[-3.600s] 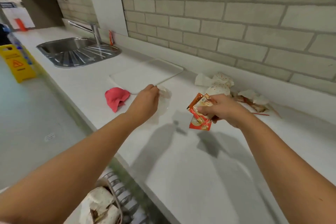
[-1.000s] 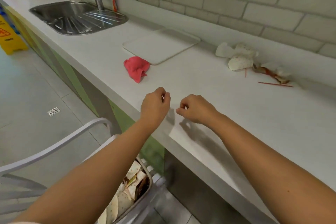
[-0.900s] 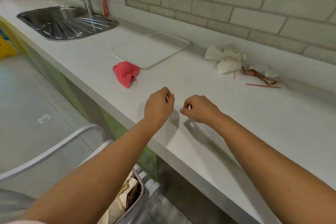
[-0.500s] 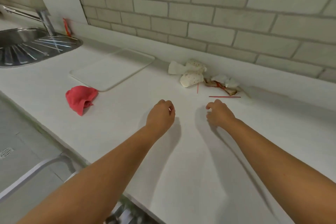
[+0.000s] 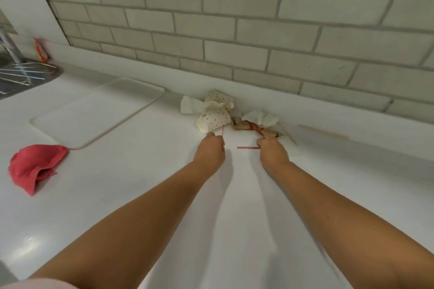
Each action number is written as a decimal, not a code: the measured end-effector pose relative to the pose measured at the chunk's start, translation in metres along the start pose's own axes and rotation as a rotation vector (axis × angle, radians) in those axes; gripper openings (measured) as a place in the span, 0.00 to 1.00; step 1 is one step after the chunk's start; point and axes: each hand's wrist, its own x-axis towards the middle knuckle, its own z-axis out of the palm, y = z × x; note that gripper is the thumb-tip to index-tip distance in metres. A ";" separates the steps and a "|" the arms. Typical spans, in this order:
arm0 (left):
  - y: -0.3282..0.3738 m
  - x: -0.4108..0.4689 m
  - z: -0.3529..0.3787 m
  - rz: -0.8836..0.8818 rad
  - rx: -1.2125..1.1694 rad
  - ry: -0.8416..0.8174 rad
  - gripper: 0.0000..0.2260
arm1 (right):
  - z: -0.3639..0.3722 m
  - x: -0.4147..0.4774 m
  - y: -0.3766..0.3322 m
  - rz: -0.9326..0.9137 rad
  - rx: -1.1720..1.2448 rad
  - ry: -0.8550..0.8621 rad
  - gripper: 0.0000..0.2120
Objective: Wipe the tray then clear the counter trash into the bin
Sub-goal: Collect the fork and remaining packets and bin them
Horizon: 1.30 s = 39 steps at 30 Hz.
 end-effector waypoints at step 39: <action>0.013 0.022 0.015 -0.293 -0.259 -0.351 0.13 | -0.004 0.019 -0.012 0.069 0.167 -0.172 0.19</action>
